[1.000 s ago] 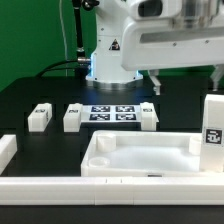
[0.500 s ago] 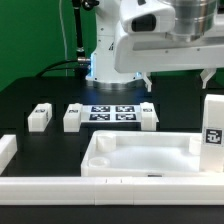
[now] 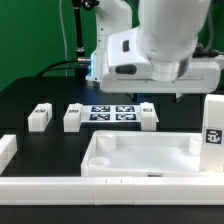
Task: Assemble desk
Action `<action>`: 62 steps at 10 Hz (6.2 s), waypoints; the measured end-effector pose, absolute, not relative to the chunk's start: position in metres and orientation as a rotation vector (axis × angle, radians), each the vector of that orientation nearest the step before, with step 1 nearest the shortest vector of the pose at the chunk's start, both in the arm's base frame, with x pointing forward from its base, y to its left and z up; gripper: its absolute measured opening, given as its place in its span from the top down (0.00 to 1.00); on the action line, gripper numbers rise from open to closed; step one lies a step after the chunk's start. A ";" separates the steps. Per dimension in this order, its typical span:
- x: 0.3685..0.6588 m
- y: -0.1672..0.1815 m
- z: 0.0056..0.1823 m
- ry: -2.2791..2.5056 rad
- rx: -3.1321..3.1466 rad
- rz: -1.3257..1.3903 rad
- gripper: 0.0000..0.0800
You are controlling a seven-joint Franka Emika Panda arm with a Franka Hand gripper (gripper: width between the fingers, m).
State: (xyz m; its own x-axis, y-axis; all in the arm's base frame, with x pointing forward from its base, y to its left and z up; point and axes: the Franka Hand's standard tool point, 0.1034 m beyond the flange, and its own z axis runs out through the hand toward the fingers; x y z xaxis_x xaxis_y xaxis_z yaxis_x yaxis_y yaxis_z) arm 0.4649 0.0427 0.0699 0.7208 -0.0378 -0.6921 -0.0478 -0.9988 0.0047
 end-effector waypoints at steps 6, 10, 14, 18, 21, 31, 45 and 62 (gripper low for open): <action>0.446 0.046 0.036 0.087 -2.756 1.337 0.19; 0.446 0.045 0.035 0.091 -2.757 1.336 0.19; 0.405 0.060 0.008 0.114 -2.761 1.379 0.19; 0.405 0.058 0.007 0.118 -2.759 1.382 0.36; 0.405 0.058 0.007 0.120 -2.758 1.383 0.64; 0.455 0.002 0.102 0.101 -2.718 1.302 0.64; 0.613 -0.072 0.191 0.289 -2.990 -0.342 0.64; 0.617 -0.063 0.134 0.274 -3.071 -0.914 0.64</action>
Offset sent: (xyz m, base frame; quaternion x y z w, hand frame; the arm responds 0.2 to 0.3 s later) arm -0.0367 0.0302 -0.0428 0.1255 -0.0622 -0.0098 0.9901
